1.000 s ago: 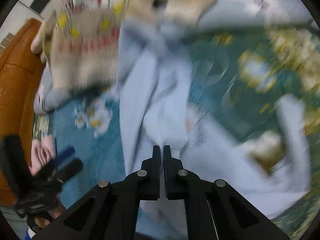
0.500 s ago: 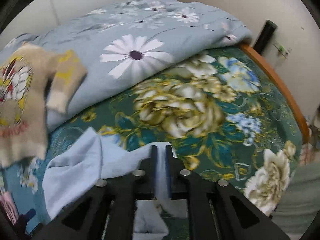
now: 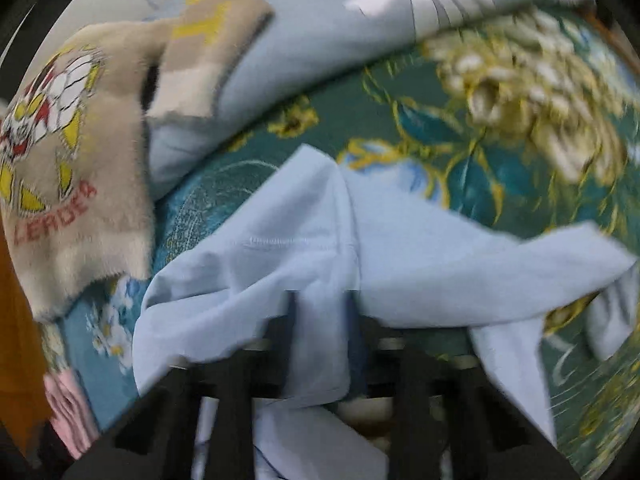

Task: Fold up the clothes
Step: 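Lower the light blue t-shirt onto the teal sheet with the right gripper, then grasp the t-shirt edge with the left gripper while the right gripper holds another edge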

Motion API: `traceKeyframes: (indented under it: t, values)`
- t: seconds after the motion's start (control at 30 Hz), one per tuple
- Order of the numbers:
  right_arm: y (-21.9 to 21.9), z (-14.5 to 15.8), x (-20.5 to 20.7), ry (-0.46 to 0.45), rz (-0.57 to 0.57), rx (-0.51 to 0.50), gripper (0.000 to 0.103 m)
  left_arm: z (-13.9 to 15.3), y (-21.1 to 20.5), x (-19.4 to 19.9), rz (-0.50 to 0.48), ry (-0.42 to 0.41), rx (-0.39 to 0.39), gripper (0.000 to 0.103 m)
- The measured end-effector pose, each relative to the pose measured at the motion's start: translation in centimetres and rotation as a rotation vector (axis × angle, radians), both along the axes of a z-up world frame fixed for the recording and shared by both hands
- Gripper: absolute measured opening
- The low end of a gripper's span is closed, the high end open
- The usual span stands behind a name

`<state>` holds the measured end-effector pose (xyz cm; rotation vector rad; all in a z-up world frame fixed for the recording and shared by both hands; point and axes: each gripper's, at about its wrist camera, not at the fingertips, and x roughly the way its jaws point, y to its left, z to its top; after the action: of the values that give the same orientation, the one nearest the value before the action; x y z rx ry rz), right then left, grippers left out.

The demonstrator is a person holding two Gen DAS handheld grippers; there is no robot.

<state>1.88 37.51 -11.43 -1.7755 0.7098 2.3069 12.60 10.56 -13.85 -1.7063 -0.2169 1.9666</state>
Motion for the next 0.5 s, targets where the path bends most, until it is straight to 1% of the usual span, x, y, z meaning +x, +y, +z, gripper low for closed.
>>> traceKeyframes:
  t: [0.03,0.07,0.1,0.13,0.2,0.23,0.27,0.3,0.33,0.37,0.4,0.47,0.5]
  values:
    - [-0.3,0.4,0.1,0.017,0.004,-0.021,0.000,-0.1,0.2,-0.1,-0.008,-0.010,0.003,0.089]
    - [-0.6,0.9,0.3,0.034,0.009,-0.043,0.000,-0.3,0.3,-0.1,-0.017,-0.020,0.007,0.084]
    - [-0.8,1.5,0.4,0.056,0.014,-0.064,0.000,-0.4,0.5,-0.2,-0.025,-0.030,0.010,0.074]
    - [-1.2,2.9,0.6,0.095,0.022,-0.082,0.000,-0.6,0.6,-0.2,-0.034,-0.040,0.014,0.069]
    - [-1.8,5.7,1.0,0.171,0.039,-0.114,0.000,-0.8,1.1,-0.3,-0.054,-0.058,0.022,0.046]
    - [-2.0,7.2,1.2,0.203,0.049,-0.110,0.000,-0.9,1.4,-0.3,-0.062,-0.073,0.033,0.038]
    - [-2.3,8.8,1.4,0.235,0.058,-0.106,0.000,-1.1,1.6,-0.3,-0.071,-0.088,0.044,0.027]
    - [-2.5,10.4,1.5,0.266,0.067,-0.102,0.000,-1.2,1.9,-0.2,-0.078,-0.101,0.054,0.019]
    - [-2.8,11.8,1.6,0.292,0.077,-0.094,0.000,-1.1,2.1,-0.1,-0.082,-0.097,0.052,0.013]
    - [-3.1,12.8,1.5,0.295,0.090,-0.068,0.000,-1.0,2.2,0.0,-0.085,-0.092,0.050,0.009]
    - [-3.4,13.6,1.4,0.295,0.100,-0.044,0.000,-0.8,2.3,0.1,-0.086,-0.084,0.041,0.009]
    - [-3.1,13.5,1.4,0.270,0.094,-0.018,0.000,-0.5,2.1,0.2,-0.086,-0.073,0.035,0.008]
    - [-2.8,12.6,1.5,0.253,0.088,-0.016,0.000,-0.3,1.9,0.3,-0.086,-0.069,0.037,0.008]
